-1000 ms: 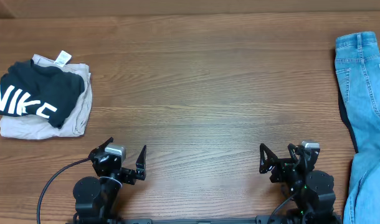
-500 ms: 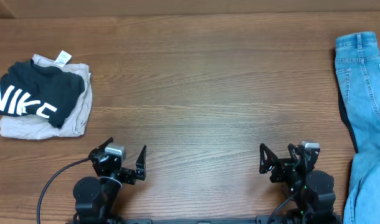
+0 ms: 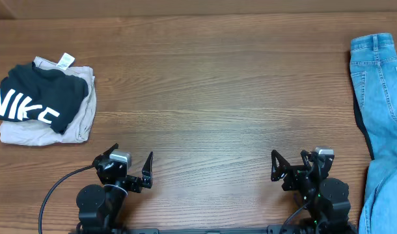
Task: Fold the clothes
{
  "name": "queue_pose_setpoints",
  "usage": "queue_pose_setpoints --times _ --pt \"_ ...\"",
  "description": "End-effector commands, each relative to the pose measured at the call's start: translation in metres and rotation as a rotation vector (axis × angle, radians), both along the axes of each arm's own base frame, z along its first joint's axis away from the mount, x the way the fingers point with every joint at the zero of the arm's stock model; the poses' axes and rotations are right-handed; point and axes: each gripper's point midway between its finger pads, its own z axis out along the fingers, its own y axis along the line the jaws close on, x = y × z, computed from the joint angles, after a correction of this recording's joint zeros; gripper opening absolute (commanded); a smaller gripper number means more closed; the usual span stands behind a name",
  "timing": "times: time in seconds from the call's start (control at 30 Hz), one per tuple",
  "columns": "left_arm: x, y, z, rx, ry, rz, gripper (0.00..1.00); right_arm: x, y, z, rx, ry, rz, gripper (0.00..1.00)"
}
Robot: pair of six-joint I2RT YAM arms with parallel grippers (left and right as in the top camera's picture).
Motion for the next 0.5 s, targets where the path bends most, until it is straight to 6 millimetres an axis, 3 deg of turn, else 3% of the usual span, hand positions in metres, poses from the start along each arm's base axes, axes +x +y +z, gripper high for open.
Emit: queue_pose_setpoints --times 0.0,0.3,0.4,0.47 --pt "0.0 -0.001 -0.001 -0.019 -0.002 -0.005 1.0 0.0 -0.001 -0.006 0.001 0.006 -0.005 1.0" --pt "0.003 0.007 0.001 0.017 -0.02 0.036 1.0 0.0 -0.001 -0.005 0.001 0.005 -0.006 1.0" --pt "-0.003 -0.012 0.0 -0.09 0.015 -0.051 1.0 0.004 0.0 0.003 0.011 -0.032 -0.003 1.0" --pt "-0.008 -0.025 0.001 -0.179 0.041 -0.107 1.0 0.004 0.014 0.013 0.085 -0.055 0.051 1.0"
